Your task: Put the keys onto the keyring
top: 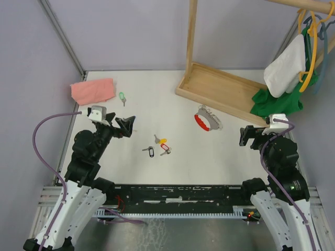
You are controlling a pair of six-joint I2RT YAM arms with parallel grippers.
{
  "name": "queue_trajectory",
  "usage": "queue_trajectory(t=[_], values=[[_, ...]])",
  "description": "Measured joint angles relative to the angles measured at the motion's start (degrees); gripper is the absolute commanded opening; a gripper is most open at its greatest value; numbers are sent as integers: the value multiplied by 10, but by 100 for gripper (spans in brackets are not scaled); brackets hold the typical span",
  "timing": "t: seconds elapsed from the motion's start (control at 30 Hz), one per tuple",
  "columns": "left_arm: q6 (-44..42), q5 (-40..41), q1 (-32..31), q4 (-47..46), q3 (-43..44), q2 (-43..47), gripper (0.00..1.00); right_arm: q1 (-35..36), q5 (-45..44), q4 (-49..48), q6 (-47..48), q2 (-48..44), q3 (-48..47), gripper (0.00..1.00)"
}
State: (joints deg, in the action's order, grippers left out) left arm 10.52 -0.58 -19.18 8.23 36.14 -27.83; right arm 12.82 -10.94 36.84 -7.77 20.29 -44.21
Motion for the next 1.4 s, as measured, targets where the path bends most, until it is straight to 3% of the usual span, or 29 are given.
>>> queue_trajectory(t=[0.5,0.83,1.07,1.27,1.4], values=[[0,0,0,-2,0,2,99,-1,0,0,-15,34,0,100],[7,-15,0,2,8,-42,100,-1,58,-7,-45,146,0,100],[33,-73,0,-2,13,-116,97,-1,107,-70,-72,274,9,98],[43,-111,0,-1,16,-170,96,-2,126,-140,-87,412,38,89],[47,-125,0,-2,16,-178,95,-13,141,-191,-99,481,43,75]])
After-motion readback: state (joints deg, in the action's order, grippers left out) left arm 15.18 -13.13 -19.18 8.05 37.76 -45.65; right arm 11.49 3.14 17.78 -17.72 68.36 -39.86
